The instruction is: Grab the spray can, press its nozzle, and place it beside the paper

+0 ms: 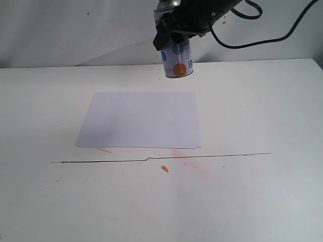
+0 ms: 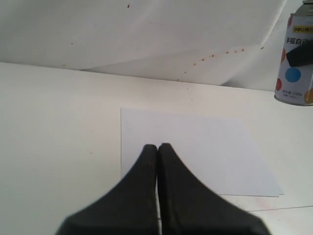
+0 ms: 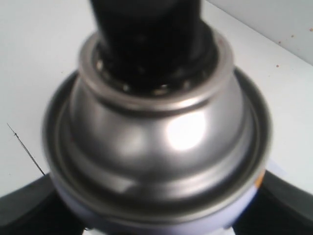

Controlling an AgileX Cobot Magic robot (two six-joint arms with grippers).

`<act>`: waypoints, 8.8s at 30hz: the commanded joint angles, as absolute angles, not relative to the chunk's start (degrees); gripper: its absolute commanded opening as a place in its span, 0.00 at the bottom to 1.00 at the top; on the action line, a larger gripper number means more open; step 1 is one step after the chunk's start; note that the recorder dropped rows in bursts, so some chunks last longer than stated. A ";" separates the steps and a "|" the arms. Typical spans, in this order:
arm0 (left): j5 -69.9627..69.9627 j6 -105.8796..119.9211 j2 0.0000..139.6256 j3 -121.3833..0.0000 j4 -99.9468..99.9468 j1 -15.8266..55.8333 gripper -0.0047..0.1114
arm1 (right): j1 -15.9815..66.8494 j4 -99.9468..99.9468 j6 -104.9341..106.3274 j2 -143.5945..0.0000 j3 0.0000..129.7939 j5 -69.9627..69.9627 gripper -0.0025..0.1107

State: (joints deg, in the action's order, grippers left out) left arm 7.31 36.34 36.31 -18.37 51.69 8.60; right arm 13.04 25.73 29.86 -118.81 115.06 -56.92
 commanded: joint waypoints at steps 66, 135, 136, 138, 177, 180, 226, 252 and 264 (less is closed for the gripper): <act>7.85 34.68 35.06 -16.85 52.14 8.54 0.04 | 15.43 10.87 16.32 -95.78 62.40 21.80 0.02; 7.85 34.68 35.06 -16.85 52.14 8.54 0.04 | 10.53 5.50 7.90 -118.37 55.45 36.75 0.03; 7.85 34.68 35.06 -16.85 52.14 8.54 0.04 | 10.53 5.50 7.12 -118.37 55.45 36.60 0.05; 7.85 34.68 35.06 -16.85 52.14 8.54 0.04 | 10.53 5.12 6.36 -118.37 55.45 35.77 0.12; 7.85 34.68 35.06 -16.85 52.14 8.54 0.04 | 10.89 9.23 5.75 -94.47 47.01 8.78 0.82; 7.85 34.68 35.06 -16.85 52.14 8.54 0.04 | 10.89 11.85 5.75 -85.92 42.54 0.45 0.81; 7.70 34.66 35.06 -16.85 52.14 8.54 0.04 | -0.68 9.74 7.23 -20.75 20.33 -15.70 0.02; 7.70 34.66 35.06 -16.85 52.14 8.54 0.04 | 7.17 7.69 7.51 -1.50 0.36 -15.97 0.02; 7.70 34.66 35.06 -16.85 52.14 8.54 0.04 | 7.17 9.25 9.91 0.00 0.00 -19.04 0.02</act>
State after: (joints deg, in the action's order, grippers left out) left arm 7.78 35.30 35.55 -17.03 51.83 8.60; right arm 6.94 9.33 9.09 -0.56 0.15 -17.10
